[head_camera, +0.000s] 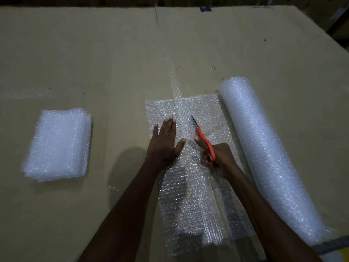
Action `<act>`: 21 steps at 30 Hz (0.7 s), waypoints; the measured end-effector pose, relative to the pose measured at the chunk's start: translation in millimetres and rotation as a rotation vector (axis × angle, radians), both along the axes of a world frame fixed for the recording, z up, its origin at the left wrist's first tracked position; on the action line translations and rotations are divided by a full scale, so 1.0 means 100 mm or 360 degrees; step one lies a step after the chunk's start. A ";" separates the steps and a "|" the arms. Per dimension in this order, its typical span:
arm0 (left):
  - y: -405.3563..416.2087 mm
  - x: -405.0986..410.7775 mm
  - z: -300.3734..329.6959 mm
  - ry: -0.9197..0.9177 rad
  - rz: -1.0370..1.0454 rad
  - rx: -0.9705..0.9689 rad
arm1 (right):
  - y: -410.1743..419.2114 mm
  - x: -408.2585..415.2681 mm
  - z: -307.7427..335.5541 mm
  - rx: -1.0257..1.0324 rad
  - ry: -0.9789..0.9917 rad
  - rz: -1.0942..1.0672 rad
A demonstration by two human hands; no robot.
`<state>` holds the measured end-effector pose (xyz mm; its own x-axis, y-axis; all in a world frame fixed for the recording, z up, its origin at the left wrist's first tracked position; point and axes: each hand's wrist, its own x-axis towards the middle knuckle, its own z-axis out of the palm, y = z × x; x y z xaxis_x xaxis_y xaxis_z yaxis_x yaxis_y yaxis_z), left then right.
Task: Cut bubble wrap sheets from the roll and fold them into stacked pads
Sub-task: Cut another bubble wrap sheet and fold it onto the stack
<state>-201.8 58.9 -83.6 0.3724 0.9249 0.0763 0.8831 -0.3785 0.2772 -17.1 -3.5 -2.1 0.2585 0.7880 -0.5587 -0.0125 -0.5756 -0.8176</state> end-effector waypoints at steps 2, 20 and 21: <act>-0.01 0.00 -0.02 0.0001 0.0005 0.0025 | 0.03 -0.01 0.02 -0.0010 -0.0017 0.0013; -0.06 -0.01 -0.03 -0.0019 0.0016 0.0150 | 0.30 -0.06 0.06 0.0013 0.0024 -0.0006; -0.06 -0.01 -0.03 -0.0023 0.0017 0.0162 | 0.30 -0.05 0.05 0.0023 0.0015 -0.0002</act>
